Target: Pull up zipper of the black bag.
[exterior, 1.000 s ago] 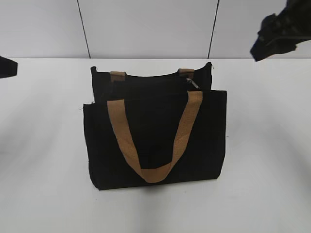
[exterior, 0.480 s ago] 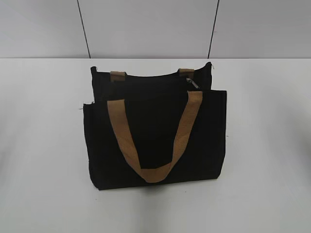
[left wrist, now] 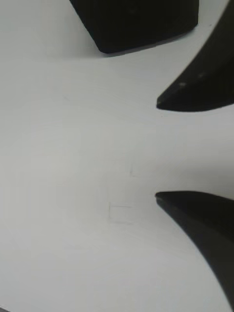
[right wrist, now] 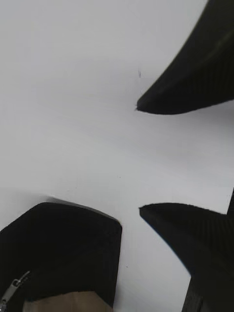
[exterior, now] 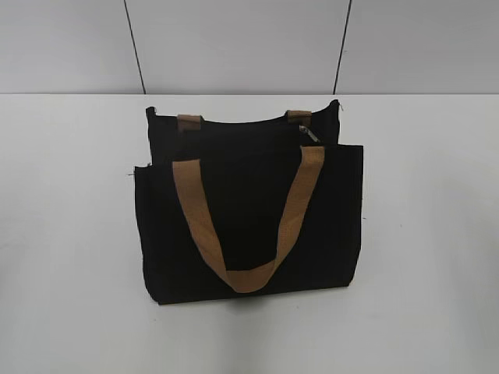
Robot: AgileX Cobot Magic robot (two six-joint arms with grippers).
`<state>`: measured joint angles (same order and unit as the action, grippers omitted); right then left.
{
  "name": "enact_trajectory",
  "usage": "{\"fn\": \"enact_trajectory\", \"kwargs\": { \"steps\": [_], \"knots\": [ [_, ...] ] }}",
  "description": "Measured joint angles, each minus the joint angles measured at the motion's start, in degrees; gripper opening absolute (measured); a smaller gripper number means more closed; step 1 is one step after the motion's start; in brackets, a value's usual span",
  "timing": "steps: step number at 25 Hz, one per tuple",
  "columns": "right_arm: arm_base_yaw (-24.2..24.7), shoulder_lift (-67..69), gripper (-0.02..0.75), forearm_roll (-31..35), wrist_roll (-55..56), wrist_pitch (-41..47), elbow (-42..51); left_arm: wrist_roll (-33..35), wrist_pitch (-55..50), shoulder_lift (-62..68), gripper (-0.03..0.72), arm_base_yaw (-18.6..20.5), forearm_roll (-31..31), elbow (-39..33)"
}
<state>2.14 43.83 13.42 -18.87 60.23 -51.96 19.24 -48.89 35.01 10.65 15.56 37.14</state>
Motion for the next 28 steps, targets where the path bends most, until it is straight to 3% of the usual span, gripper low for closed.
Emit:
{"fn": "enact_trajectory", "kwargs": {
  "steps": [11,19,23,28],
  "knots": [
    [0.00,-18.14,0.452,0.62,0.00,3.21,11.83,2.79,-10.50,-15.94,0.381,-1.16,6.19,-2.67],
    [0.00,-29.92,0.452,1.28,0.00,5.79,16.31,2.63,-19.99,-27.34,0.348,-2.21,2.90,-2.76],
    [0.00,-34.89,0.452,1.09,-0.15,6.67,16.72,1.86,-21.04,-29.80,0.347,-5.54,1.73,-2.76],
    [-0.66,-36.39,0.452,-1.67,-0.27,8.06,16.72,1.77,-21.12,-29.80,0.347,-13.20,-0.51,-2.81]
  ]
}}
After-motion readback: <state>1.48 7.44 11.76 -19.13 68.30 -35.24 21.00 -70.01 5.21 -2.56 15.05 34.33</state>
